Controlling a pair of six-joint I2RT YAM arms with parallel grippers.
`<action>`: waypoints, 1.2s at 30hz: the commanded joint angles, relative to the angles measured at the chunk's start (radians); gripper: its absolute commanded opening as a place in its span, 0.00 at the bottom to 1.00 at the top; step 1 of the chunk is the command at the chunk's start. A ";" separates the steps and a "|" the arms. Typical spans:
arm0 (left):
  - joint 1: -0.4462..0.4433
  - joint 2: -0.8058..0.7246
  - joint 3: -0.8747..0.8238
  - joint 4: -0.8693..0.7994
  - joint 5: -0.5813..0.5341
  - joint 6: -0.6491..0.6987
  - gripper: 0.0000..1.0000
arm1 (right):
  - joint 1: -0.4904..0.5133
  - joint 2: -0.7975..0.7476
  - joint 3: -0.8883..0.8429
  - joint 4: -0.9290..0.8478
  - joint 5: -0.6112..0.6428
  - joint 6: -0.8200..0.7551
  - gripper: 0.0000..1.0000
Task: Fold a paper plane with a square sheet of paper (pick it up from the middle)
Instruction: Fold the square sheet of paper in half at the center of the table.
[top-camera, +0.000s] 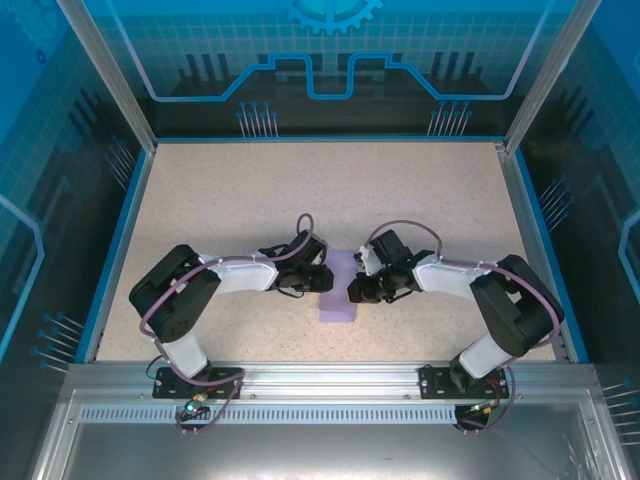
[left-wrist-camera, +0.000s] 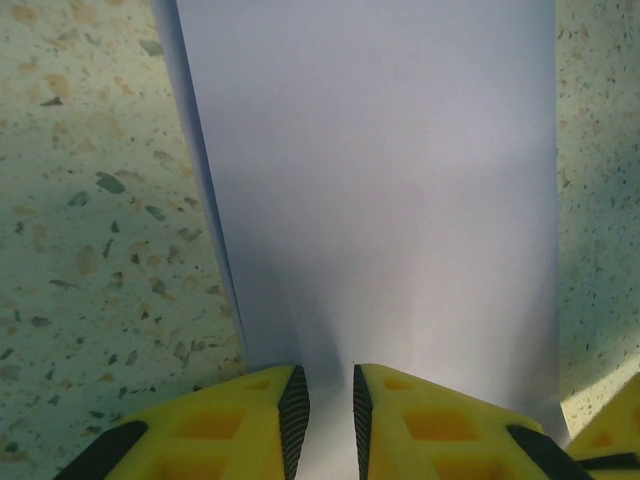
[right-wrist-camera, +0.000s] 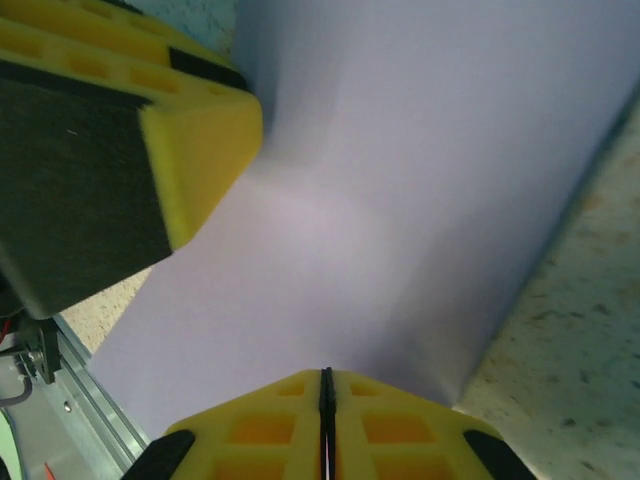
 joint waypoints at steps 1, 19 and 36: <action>-0.001 0.054 -0.021 -0.111 -0.012 0.032 0.25 | 0.021 0.037 -0.002 0.028 -0.037 0.016 0.10; -0.001 0.063 -0.021 -0.113 -0.012 0.049 0.25 | 0.020 -0.033 -0.115 -0.136 0.015 -0.068 0.09; -0.001 0.073 -0.022 -0.085 0.005 0.050 0.25 | 0.075 -0.087 -0.070 -0.039 -0.016 0.052 0.08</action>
